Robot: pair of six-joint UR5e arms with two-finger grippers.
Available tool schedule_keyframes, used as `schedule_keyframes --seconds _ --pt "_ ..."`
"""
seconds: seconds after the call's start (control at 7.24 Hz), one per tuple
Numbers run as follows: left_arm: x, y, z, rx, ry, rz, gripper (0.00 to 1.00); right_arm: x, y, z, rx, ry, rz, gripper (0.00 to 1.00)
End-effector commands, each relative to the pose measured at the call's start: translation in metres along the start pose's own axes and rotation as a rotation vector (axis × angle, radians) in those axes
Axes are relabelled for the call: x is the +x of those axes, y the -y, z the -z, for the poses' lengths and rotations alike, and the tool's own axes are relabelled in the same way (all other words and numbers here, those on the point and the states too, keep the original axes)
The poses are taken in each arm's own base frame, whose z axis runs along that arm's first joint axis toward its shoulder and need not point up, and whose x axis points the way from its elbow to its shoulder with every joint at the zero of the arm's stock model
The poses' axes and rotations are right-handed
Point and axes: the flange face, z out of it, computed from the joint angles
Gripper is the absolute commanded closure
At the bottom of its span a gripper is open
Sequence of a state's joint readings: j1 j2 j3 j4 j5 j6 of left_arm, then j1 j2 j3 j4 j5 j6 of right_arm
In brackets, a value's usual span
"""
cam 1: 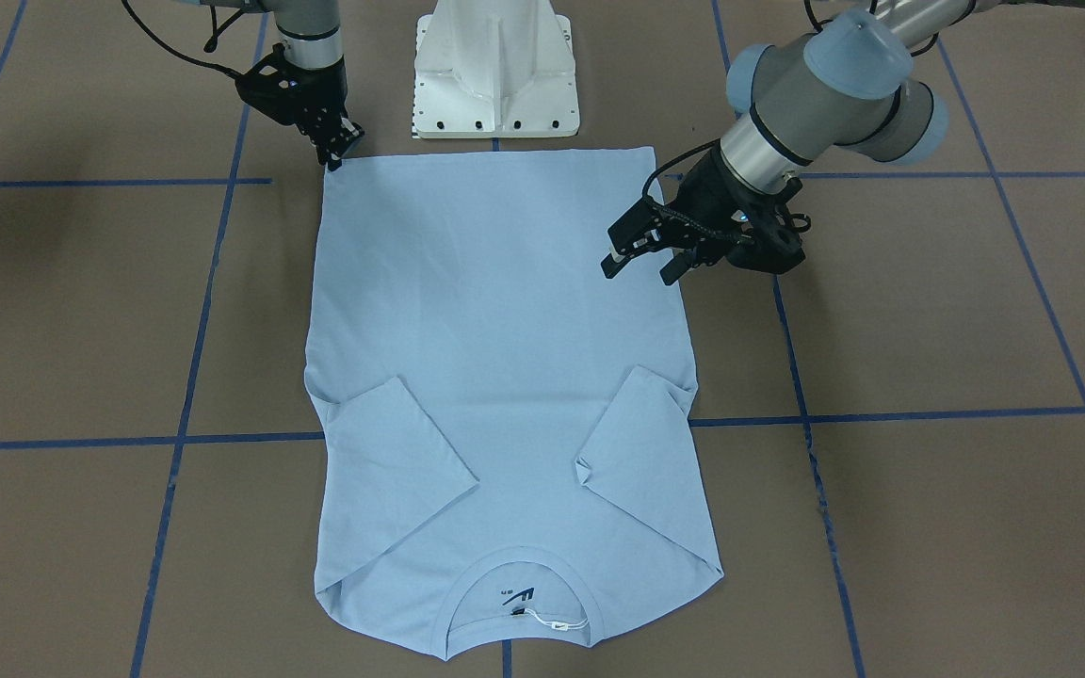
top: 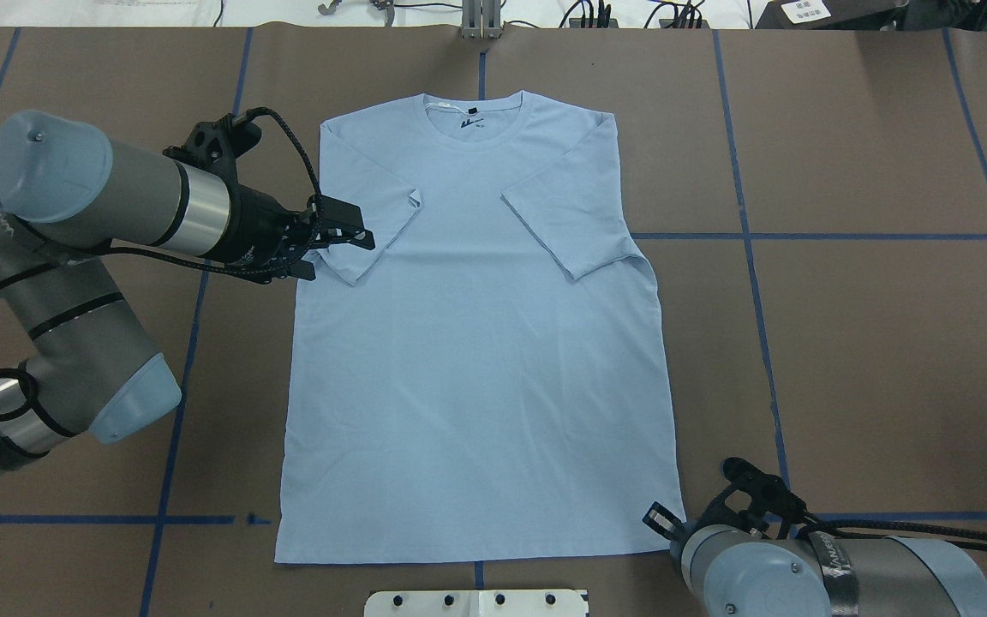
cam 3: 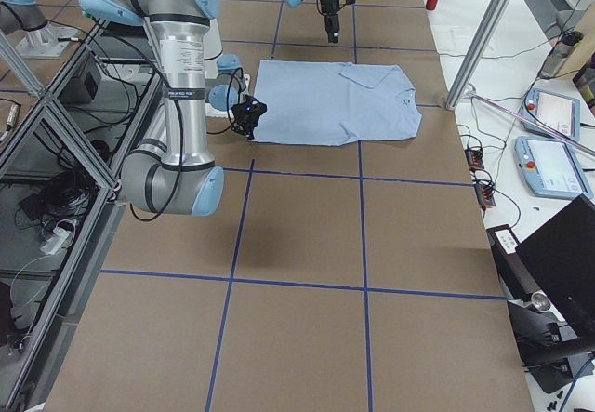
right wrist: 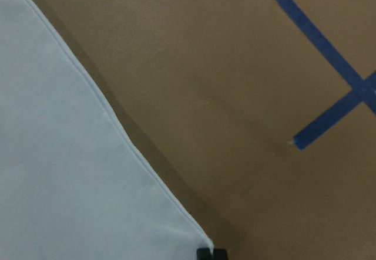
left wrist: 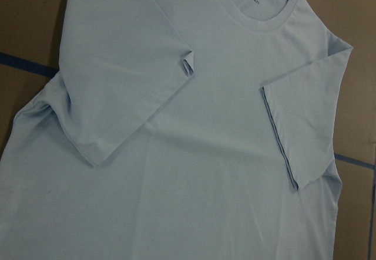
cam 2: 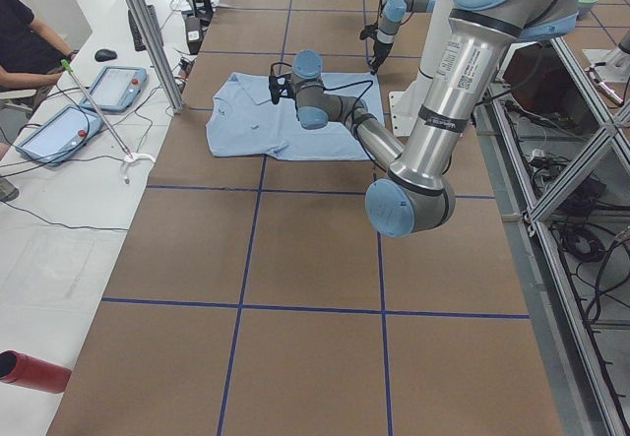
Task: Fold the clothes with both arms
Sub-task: 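Release the sleeve with the left gripper while the right gripper moves to the hem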
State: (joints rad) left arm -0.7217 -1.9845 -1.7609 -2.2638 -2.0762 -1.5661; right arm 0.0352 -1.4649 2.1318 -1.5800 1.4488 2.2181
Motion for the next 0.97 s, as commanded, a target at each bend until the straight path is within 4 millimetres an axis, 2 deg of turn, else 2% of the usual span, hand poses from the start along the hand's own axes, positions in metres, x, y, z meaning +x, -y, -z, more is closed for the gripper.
schedule_keyframes --seconds 0.0,0.14,0.28,0.41,0.55,0.69,0.83 --pt "0.009 -0.029 -0.005 -0.034 -0.009 0.098 0.0 -0.003 0.001 0.021 -0.028 0.03 -0.005 1.0" --pt "-0.004 -0.077 -0.004 -0.028 0.046 0.172 0.01 -0.004 0.0 0.025 -0.038 0.033 -0.007 1.0" --pt "0.0 -0.123 -0.014 0.023 0.146 0.185 0.07 -0.006 -0.002 0.026 -0.04 0.037 -0.006 1.0" --pt "-0.015 -0.15 -0.011 0.009 0.218 0.181 0.09 -0.008 -0.003 0.027 -0.044 0.04 -0.007 1.0" --pt "-0.056 -0.187 -0.016 -0.032 0.292 0.177 0.09 -0.007 -0.005 0.026 -0.058 0.027 -0.005 1.0" --pt "-0.086 -0.218 -0.029 0.003 0.353 0.214 0.09 -0.005 -0.007 0.026 -0.082 0.01 -0.005 1.0" --pt "-0.105 -0.246 -0.041 0.008 0.395 0.272 0.09 -0.006 -0.006 0.027 -0.082 0.011 -0.005 1.0"
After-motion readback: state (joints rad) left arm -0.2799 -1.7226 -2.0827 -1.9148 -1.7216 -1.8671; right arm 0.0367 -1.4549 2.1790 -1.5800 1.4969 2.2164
